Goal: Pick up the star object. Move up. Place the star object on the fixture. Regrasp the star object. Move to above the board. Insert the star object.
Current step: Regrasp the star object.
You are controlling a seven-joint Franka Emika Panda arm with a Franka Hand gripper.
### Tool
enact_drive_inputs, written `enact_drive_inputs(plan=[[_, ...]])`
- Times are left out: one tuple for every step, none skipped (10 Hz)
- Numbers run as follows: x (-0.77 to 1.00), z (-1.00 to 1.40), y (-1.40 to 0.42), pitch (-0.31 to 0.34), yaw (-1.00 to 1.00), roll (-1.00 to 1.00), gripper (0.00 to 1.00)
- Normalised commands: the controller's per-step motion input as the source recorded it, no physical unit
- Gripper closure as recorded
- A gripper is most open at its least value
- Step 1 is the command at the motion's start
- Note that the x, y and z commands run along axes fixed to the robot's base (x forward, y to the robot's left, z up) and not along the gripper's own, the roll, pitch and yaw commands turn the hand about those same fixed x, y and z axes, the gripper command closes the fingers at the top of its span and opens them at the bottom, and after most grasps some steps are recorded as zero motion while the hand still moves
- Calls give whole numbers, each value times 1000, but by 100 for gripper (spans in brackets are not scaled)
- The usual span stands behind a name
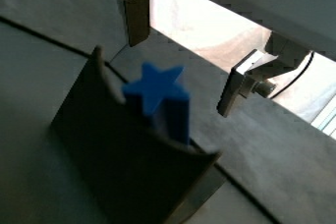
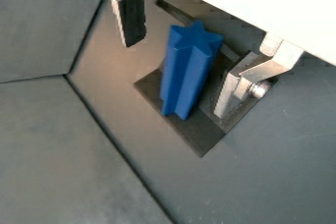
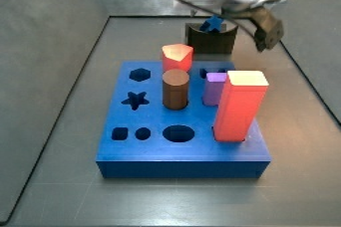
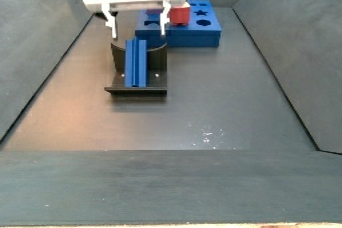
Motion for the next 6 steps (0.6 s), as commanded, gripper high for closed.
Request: enact_drive_inputs(plan=[[88, -749, 16, -27, -64, 63, 0], [83, -604, 11, -2, -54, 67, 0], [82, -465, 7, 10, -38, 65, 0], [71, -291, 6, 13, -10, 65, 0], [32, -197, -1, 26, 6, 57, 0], [10, -181, -6, 23, 9, 53, 0]])
